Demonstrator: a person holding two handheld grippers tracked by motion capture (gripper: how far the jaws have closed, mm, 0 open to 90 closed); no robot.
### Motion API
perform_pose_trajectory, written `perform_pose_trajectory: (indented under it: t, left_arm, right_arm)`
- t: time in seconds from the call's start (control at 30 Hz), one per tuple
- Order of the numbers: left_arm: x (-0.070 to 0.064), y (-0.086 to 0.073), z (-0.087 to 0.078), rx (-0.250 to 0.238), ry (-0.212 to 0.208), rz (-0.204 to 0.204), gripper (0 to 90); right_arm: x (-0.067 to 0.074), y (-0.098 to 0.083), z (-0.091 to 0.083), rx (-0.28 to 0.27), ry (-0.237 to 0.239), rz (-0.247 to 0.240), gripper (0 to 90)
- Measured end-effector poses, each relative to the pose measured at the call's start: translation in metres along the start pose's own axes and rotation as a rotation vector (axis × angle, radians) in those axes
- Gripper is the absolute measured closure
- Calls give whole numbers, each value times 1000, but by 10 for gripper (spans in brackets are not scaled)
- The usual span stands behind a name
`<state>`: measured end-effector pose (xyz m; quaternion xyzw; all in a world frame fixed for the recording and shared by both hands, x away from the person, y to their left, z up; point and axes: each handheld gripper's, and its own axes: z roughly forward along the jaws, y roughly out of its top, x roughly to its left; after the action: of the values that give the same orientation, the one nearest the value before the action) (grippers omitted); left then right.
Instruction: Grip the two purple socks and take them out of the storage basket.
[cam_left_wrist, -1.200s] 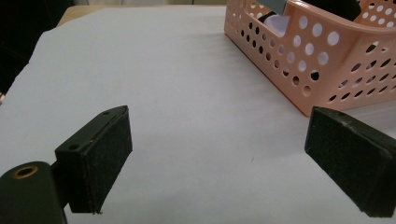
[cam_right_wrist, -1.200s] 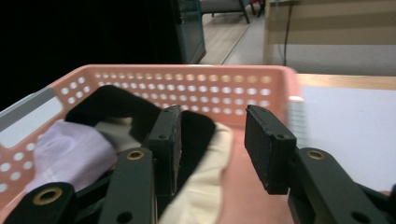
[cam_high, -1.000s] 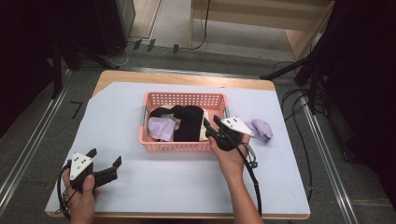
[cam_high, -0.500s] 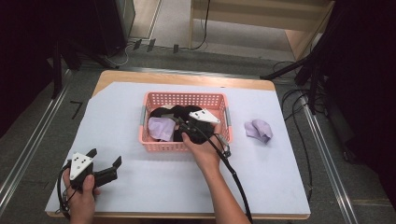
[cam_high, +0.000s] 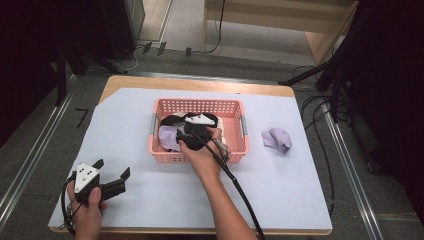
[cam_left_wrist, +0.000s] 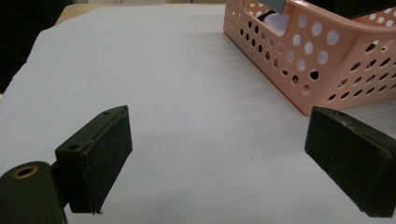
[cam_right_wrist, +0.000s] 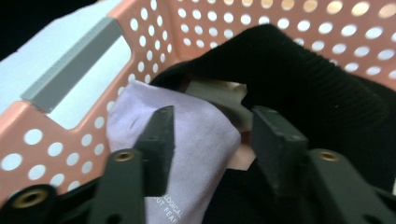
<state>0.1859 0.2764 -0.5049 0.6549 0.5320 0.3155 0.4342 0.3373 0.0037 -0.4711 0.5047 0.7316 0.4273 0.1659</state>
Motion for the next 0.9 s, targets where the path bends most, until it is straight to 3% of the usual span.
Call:
perform_pose_trajectory:
  t: [0.17, 0.27, 0.33, 0.37, 0.43, 0.53, 0.57, 0.6, 0.7, 0.73, 0.83, 0.9]
  left_arm:
    - [0, 0, 0, 0, -1, 0, 83]
    - [0, 0, 0, 0, 1, 0, 83]
    - [0, 0, 0, 1, 0, -1, 83]
    - [0, 0, 0, -4, -1, -3, 83]
    - [0, 0, 0, -1, -2, -2, 83]
    - [0, 0, 0, 0, 0, 1, 83]
    - [0, 0, 0, 1, -2, 1, 82]
    - [0, 0, 0, 1, -2, 1, 83]
    - [0, 0, 0, -2, -1, 3, 83]
    - [0, 0, 0, 2, -2, 4, 83]
    - [0, 0, 0, 1, -1, 3, 83]
    - [0, 0, 0, 2, -1, 4, 83]
  right_arm:
    - [1, 1, 8, 80, -6, 42, 480]
    - [0, 5, 13, 151, 15, 93, 467]
    - [-1, 6, 14, 168, 22, 110, 462]
    - [1, 8, 17, 207, 38, 144, 455]
    - [2, 9, 19, 223, 48, 154, 458]
    - [7, 10, 22, 250, 68, 170, 548]
    - [9, 10, 24, 261, 79, 176, 648]
    - [9, 10, 24, 261, 79, 176, 648]
    - [8, 8, 22, 254, 88, 174, 842]
    - [6, 7, 19, 220, 75, 142, 869]
    - [5, 8, 11, 124, 85, 150, 876]
    - [4, 8, 8, 93, 95, 157, 877]
